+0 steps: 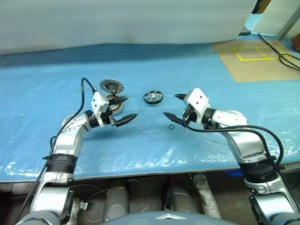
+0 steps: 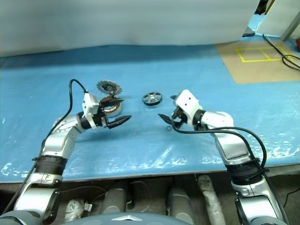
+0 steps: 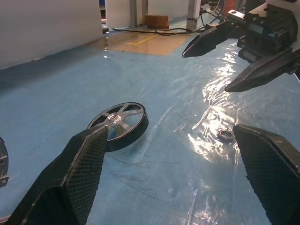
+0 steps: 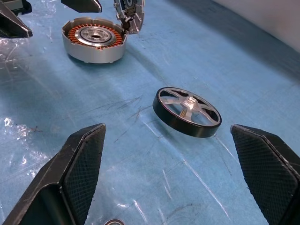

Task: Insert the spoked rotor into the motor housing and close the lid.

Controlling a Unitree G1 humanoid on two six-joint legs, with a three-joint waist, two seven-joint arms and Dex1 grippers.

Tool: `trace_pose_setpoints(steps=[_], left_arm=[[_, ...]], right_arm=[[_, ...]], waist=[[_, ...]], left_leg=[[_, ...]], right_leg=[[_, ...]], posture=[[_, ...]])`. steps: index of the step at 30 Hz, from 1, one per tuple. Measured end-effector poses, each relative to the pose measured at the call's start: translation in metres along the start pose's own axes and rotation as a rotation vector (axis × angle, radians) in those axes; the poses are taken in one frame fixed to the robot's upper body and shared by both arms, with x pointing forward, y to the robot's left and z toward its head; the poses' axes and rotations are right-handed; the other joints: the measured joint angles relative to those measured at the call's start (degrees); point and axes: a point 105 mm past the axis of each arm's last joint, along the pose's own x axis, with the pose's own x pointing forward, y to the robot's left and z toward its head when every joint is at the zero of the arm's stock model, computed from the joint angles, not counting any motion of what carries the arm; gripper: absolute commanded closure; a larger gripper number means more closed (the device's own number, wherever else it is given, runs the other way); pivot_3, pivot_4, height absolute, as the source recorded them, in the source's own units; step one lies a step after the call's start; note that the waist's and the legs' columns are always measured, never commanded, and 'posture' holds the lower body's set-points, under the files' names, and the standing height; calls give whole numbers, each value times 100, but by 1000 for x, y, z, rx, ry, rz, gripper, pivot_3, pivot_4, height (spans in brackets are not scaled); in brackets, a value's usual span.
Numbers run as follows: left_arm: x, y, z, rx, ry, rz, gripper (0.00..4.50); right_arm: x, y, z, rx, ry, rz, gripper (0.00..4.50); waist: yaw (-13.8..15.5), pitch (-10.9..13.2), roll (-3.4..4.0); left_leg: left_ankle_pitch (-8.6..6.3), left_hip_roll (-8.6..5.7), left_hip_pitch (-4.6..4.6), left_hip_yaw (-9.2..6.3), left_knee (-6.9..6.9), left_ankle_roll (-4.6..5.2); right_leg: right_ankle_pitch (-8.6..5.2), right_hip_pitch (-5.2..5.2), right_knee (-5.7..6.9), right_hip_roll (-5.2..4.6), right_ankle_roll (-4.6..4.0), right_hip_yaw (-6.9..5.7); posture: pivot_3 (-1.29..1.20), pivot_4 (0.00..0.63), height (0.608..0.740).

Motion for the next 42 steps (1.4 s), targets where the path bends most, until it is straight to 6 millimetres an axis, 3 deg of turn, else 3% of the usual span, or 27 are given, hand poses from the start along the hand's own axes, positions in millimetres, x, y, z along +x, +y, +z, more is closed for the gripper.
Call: trace_pose_setpoints(steps=[42], left_arm=[[-1,3,-1,0,6,5,0]], right_arm=[[0,0,-2,-11,3,-2,38]], waist=[[0,0,0]], left_leg=[[0,0,0,0,1,0]], right_leg=[[0,0,1,0,0,0]], posture=[[0,150,740]])
